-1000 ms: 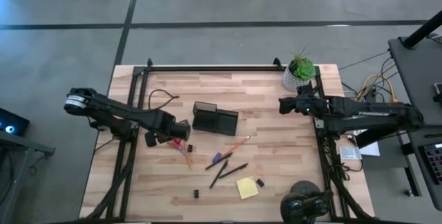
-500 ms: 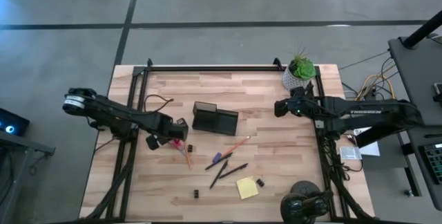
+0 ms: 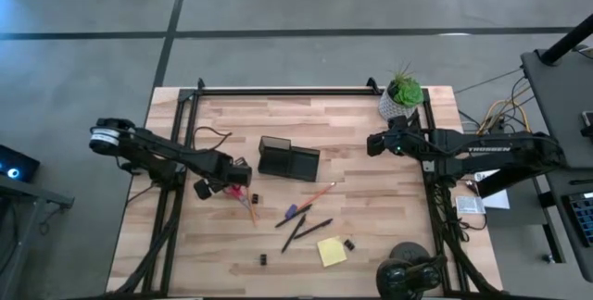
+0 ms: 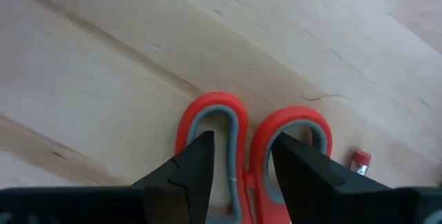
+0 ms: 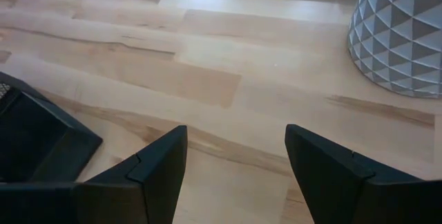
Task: Pick and place office supplies into organizer
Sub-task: Put the scissors into the top left section of the desk organizer
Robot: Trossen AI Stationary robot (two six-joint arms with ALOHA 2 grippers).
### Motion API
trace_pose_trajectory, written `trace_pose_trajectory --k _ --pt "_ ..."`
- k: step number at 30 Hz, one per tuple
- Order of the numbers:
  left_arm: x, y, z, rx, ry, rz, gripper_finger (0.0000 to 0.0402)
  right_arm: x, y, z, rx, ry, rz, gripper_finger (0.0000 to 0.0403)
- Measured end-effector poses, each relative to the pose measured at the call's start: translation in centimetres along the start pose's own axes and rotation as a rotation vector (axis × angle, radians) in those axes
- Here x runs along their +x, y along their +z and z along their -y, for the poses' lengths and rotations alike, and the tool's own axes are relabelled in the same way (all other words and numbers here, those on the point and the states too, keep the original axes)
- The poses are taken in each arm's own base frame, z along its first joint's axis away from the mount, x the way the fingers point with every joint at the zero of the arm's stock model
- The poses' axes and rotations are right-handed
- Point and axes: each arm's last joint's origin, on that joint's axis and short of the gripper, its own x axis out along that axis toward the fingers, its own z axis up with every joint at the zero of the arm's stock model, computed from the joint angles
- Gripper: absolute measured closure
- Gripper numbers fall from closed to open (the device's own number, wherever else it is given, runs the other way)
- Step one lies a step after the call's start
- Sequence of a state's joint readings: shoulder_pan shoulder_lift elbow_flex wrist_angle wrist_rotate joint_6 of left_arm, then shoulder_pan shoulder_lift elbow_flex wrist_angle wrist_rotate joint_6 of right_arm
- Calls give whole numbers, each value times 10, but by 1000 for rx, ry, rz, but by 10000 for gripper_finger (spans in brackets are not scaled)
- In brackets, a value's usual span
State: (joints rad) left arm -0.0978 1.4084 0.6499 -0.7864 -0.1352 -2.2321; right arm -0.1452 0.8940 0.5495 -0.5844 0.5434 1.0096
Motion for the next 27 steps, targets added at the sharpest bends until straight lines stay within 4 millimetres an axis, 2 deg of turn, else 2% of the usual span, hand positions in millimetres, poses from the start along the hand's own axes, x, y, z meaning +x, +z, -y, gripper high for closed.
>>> trace_pose_trajectory --k 3,10,16,20,23,27 --pt "2 -2 2 24 16 10 285 0 0 0 0 -1 1 166" --pt "7 -4 4 96 36 29 355 0 0 0 -1 -2 2 168" --pt "4 -4 5 104 16 39 362 0 0 0 -1 -2 1 172" --pt "-15 0 12 97 -118 142 372 0 0 0 -1 -2 1 172" --pt "-43 6 19 125 -274 272 383 0 0 0 0 -2 1 172" --pt "-89 13 33 282 -509 495 391 0 0 0 -1 -4 3 172"
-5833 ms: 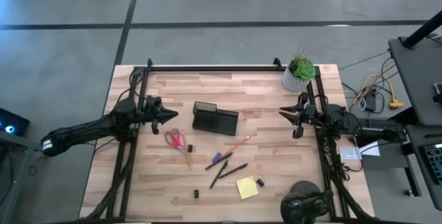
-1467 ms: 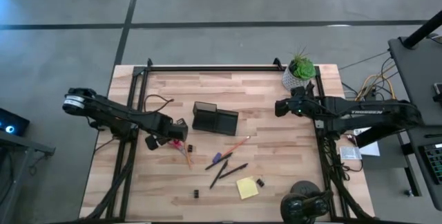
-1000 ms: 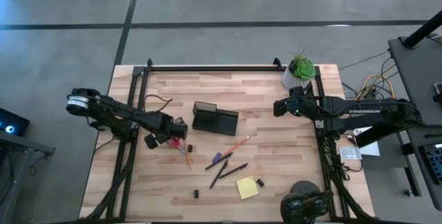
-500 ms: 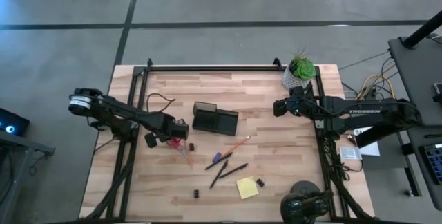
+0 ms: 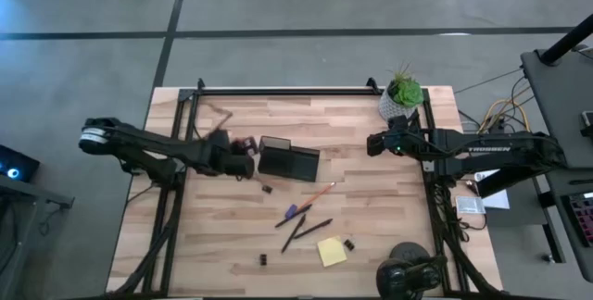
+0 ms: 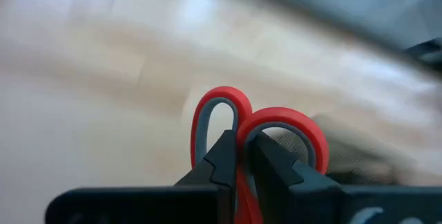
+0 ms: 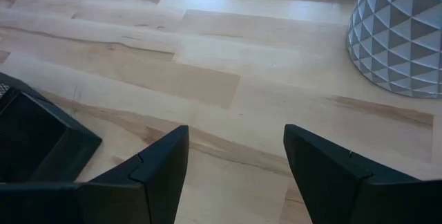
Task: Pick and place office supplies into organizer
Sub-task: Put the scissors into the top left section of the desk organizer
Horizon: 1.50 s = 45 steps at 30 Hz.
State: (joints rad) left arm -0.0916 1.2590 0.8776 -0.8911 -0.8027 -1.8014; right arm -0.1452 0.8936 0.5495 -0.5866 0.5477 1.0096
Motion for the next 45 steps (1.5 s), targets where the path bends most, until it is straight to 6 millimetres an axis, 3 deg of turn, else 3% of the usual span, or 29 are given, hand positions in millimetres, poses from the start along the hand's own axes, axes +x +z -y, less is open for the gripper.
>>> trace_pose_trajectory --k 4,10,14,17,25,31,40,45 --pt "-19 29 18 242 -81 110 392 0 0 0 11 2 6 172" --pt "-40 59 58 822 -235 363 392 1 2 -1 86 -37 83 172" --pt "-41 74 82 913 -266 567 384 2 4 -1 136 -56 127 172" --pt "-34 78 91 932 -242 628 382 3 3 -1 148 -55 125 172" --pt "-9 54 96 882 -370 501 379 6 1 -4 137 -37 74 172" --pt "3 32 91 798 -421 501 378 7 0 -4 78 -33 54 172" --pt "32 3 70 792 -343 477 377 7 -2 -5 8 1 -7 172" --pt "39 -3 66 791 -326 470 377 7 -2 -5 3 10 -24 172"
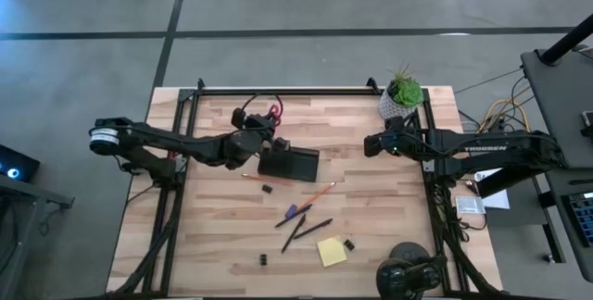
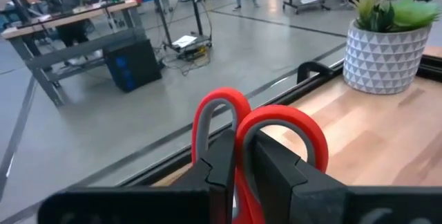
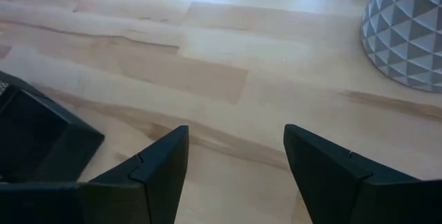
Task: Pick and place office supplies into organizer
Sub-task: Put the scissors into the top left section of the desk organizer
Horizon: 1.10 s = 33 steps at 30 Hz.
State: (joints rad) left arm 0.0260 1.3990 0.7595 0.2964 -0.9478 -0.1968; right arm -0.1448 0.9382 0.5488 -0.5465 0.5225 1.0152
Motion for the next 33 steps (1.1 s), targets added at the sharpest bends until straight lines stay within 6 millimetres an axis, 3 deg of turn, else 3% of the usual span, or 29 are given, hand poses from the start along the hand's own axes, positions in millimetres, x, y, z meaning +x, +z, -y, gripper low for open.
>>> trace_pose_trajectory --k 9,18,25,30,33 --pt "-2 -10 1 94 -34 -30 377 1 0 0 -5 -5 -2 172" --pt "-7 14 1 224 -110 23 385 5 -3 -1 2 -27 -16 172" --pt "-10 19 2 347 -161 62 389 8 -5 -2 -3 -35 -38 172" --pt "-10 24 3 315 -169 99 390 10 -7 -3 18 -21 -80 172" --pt "-5 23 -1 205 -146 72 390 10 -8 -3 48 -19 -91 172"
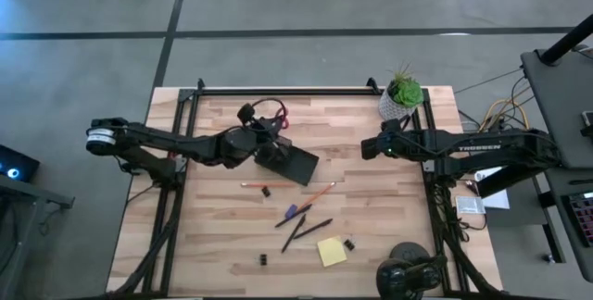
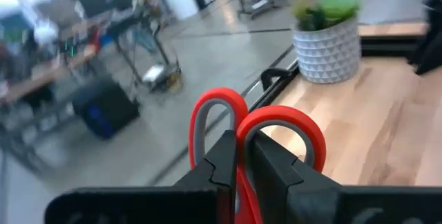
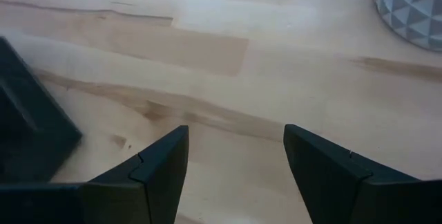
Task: Pick and place office supplies into organizer
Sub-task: Put the scissors into the top left section of the desk organizer
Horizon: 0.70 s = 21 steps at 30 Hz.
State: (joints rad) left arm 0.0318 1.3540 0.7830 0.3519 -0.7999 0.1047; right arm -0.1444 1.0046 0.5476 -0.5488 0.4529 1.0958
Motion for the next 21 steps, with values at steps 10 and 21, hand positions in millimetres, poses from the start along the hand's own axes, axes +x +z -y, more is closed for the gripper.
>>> trace_pose_trajectory --k 10,21 --pt "1 -2 -6 -180 162 -11 391 0 0 0 -15 6 -7 172" --pt "-1 0 1 39 -1 22 391 0 0 0 -87 3 -9 172"
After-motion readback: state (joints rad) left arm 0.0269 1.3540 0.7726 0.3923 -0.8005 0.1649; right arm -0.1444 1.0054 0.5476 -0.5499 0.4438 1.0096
